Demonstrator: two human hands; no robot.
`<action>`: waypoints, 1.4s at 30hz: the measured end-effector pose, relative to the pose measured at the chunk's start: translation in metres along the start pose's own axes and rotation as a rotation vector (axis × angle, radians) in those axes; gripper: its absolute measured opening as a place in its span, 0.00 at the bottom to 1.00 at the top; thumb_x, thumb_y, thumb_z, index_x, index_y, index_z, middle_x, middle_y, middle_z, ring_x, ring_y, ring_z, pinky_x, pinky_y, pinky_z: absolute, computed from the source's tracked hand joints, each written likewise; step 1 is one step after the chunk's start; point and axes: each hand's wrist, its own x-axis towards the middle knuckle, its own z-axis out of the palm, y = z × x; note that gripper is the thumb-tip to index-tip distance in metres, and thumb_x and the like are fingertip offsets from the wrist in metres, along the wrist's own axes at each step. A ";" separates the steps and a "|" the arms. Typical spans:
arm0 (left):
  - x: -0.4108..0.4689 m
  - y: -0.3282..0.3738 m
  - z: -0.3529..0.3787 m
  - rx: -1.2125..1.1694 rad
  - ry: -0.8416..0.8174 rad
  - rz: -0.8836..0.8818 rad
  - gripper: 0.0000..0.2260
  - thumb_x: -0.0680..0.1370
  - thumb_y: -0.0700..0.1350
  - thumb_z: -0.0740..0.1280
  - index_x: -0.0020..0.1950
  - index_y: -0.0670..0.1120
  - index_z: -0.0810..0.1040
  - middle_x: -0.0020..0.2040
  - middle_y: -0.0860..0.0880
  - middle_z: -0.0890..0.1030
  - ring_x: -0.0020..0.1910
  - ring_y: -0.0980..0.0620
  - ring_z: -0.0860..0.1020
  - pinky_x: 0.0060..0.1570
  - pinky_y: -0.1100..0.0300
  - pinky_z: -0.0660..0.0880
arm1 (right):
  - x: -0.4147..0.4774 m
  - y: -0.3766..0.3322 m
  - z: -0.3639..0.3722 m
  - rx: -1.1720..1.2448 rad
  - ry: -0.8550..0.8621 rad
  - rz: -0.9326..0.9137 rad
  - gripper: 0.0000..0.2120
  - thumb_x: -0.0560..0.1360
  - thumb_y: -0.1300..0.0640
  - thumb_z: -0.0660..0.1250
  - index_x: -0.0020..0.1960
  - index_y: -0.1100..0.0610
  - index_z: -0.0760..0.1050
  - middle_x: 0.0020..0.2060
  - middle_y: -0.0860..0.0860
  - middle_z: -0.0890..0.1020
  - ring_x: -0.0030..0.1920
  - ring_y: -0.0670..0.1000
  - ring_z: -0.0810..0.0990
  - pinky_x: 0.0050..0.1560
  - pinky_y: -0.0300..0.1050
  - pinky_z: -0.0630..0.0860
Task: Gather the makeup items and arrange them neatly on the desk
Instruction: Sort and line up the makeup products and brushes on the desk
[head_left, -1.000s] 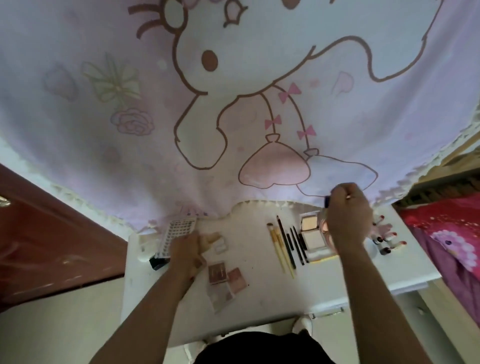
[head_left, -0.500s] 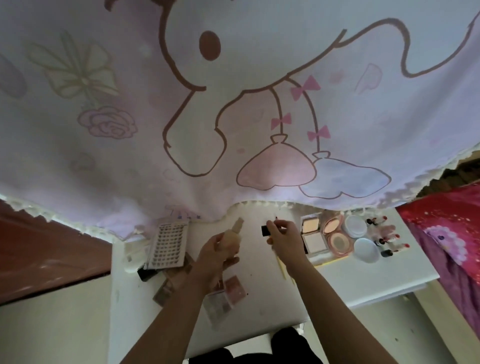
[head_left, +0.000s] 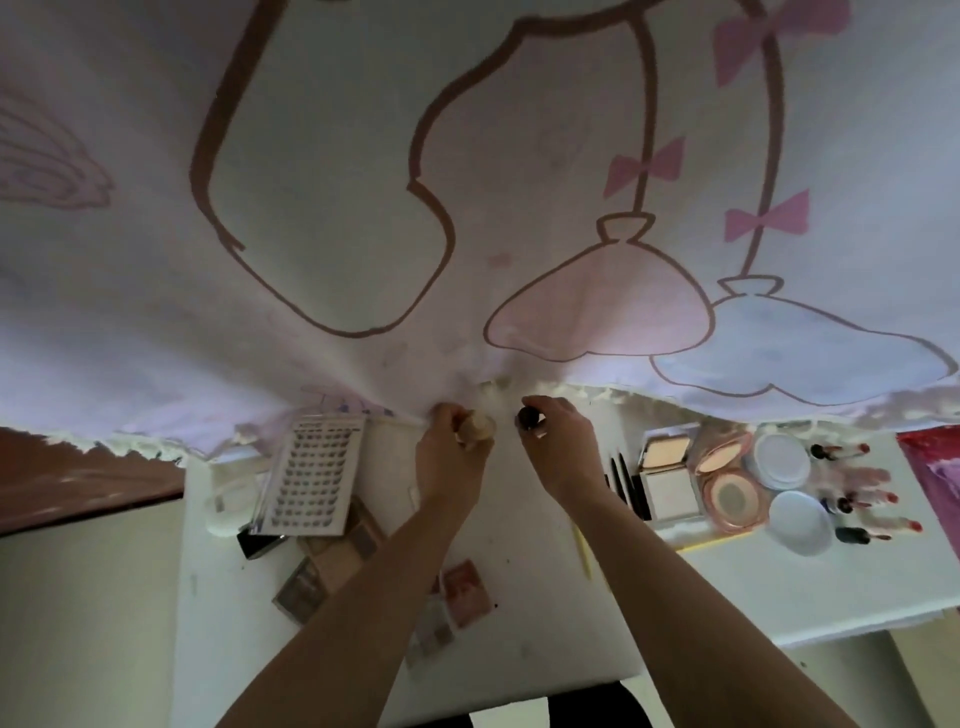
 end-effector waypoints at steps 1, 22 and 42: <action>0.003 -0.002 0.003 0.018 0.004 0.004 0.13 0.74 0.48 0.74 0.51 0.50 0.71 0.42 0.52 0.79 0.39 0.51 0.76 0.36 0.62 0.67 | 0.003 0.003 0.004 -0.037 -0.021 -0.037 0.14 0.78 0.56 0.68 0.63 0.54 0.79 0.56 0.53 0.81 0.47 0.53 0.83 0.52 0.45 0.78; -0.088 -0.102 -0.095 0.292 0.064 0.233 0.06 0.77 0.39 0.64 0.52 0.43 0.78 0.55 0.44 0.77 0.56 0.44 0.75 0.47 0.55 0.74 | -0.115 -0.016 0.036 -0.067 -0.340 -0.039 0.17 0.77 0.56 0.65 0.66 0.49 0.72 0.59 0.47 0.75 0.53 0.48 0.79 0.52 0.44 0.77; -0.106 -0.140 -0.117 0.255 -0.011 0.167 0.20 0.71 0.28 0.63 0.58 0.44 0.81 0.55 0.46 0.82 0.55 0.46 0.78 0.54 0.61 0.69 | -0.136 -0.040 0.063 -0.123 -0.461 0.023 0.24 0.71 0.49 0.75 0.64 0.50 0.75 0.58 0.51 0.71 0.56 0.55 0.76 0.61 0.49 0.74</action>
